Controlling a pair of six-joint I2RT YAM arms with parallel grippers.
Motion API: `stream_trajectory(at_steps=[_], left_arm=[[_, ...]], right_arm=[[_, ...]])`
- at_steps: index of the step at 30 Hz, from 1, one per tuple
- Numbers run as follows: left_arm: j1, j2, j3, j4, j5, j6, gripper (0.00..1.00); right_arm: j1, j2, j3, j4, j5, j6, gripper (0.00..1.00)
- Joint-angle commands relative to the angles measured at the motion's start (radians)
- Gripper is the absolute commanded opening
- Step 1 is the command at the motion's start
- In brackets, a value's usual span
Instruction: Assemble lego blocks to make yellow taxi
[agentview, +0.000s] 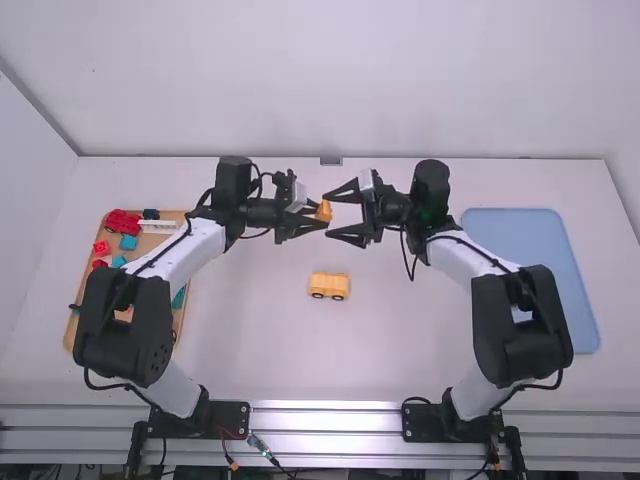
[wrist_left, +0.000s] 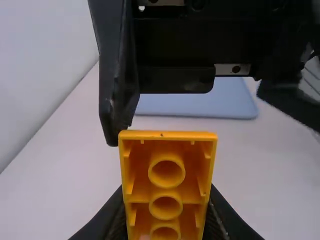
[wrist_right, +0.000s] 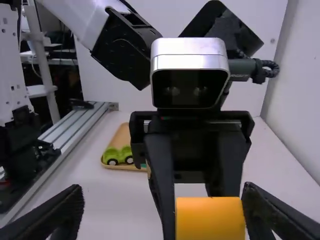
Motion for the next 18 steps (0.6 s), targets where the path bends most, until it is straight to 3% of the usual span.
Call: stream_trajectory(at_steps=[1,5,13,18], left_arm=[[0.002,0.004,-0.008,0.006,0.074,0.005,0.02],[0.002,0.004,-0.008,0.023,0.101,0.002,0.02],[0.002,0.004,-0.008,0.023,0.103,0.003,0.02],[0.0,0.004,-0.009,0.019,0.102,0.002,0.02]], right_arm=[[-0.003,0.012,0.029,-0.002,-0.007,0.018,0.7],[-0.005,0.012,0.029,-0.002,-0.006,0.018,0.61],[0.019,0.012,0.029,-0.044,0.084,0.012,0.59],[0.02,0.012,0.029,-0.039,0.083,0.009,0.47]])
